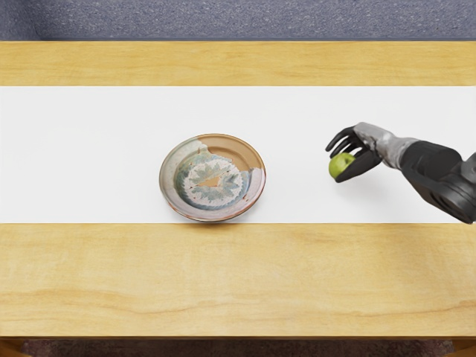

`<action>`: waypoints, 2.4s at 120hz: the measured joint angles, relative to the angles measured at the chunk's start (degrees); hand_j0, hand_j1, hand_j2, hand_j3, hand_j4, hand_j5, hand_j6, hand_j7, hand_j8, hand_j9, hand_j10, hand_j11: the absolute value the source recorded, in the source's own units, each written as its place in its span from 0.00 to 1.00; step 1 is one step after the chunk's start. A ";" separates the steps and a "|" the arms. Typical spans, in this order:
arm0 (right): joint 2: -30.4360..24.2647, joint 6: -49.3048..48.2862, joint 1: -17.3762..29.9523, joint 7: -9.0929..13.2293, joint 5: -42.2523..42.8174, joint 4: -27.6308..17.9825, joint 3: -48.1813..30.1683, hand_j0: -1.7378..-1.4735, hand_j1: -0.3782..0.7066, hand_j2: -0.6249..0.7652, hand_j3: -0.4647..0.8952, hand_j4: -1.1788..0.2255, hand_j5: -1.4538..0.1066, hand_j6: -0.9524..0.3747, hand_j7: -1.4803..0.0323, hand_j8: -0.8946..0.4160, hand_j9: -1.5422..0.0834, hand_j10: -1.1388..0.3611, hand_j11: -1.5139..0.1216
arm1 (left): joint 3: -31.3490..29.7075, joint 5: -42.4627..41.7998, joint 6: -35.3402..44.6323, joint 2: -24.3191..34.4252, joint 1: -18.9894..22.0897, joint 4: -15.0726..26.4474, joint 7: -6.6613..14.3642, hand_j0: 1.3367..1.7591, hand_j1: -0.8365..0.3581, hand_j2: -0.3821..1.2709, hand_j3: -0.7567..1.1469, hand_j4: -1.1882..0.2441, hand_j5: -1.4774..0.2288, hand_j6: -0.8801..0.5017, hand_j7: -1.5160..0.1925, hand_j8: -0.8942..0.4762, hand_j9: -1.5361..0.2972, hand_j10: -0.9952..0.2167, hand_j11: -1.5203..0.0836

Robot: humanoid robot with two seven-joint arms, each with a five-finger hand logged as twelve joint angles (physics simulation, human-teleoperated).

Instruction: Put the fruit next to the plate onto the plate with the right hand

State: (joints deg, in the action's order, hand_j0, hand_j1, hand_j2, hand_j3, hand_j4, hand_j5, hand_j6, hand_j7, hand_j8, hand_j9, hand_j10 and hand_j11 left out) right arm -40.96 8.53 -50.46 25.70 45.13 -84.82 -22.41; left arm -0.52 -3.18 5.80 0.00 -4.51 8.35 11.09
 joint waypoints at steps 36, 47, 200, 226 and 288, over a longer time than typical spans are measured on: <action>3.63 -0.37 -0.83 1.07 -0.01 -0.08 -1.56 0.31 0.54 0.55 0.34 0.40 0.36 0.27 0.42 0.36 0.42 0.42 0.41 | 0.00 0.00 0.00 0.00 0.02 0.00 0.00 0.76 0.99 0.23 0.40 0.83 0.86 0.63 0.88 0.65 0.83 0.82 0.94; 5.04 -0.38 -1.51 2.00 -0.02 -0.13 -1.91 0.31 0.54 0.55 0.34 0.40 0.37 0.27 0.43 0.36 0.42 0.42 0.41 | -0.01 0.00 0.00 0.00 -0.04 0.00 0.00 0.76 0.99 0.23 0.40 0.83 0.86 0.63 0.88 0.65 0.83 0.82 0.94; 29.14 10.23 -1.51 4.22 0.72 7.24 -4.92 0.31 0.54 0.54 0.34 0.41 0.38 0.26 0.43 0.35 0.42 0.42 0.42 | -0.01 0.00 0.00 0.00 -0.05 0.00 0.01 0.76 0.99 0.23 0.40 0.83 0.86 0.63 0.88 0.65 0.83 0.82 0.94; 30.00 12.01 -1.52 4.14 0.38 8.29 -5.35 0.31 0.40 0.46 0.34 0.56 0.59 0.41 0.63 0.43 0.62 0.52 0.60 | 0.00 -0.01 0.00 0.00 0.02 0.00 0.00 0.76 0.99 0.23 0.40 0.83 0.86 0.63 0.88 0.65 0.83 0.82 0.94; -3.87 -30.34 -1.42 4.29 -18.61 7.20 -16.67 0.30 0.06 0.45 0.34 0.82 0.90 0.69 0.95 0.66 0.92 0.74 0.90 | -0.07 -0.04 -0.10 0.00 1.52 0.19 0.03 0.76 0.99 0.23 0.40 0.83 0.86 0.63 0.88 0.65 0.83 0.82 0.94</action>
State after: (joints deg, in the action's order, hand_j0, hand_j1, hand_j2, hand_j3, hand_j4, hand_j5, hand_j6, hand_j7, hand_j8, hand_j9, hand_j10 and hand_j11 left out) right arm -44.82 -21.81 -51.88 29.99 26.52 -77.62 -39.08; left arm -0.58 -3.22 5.70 0.00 -2.99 8.54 11.12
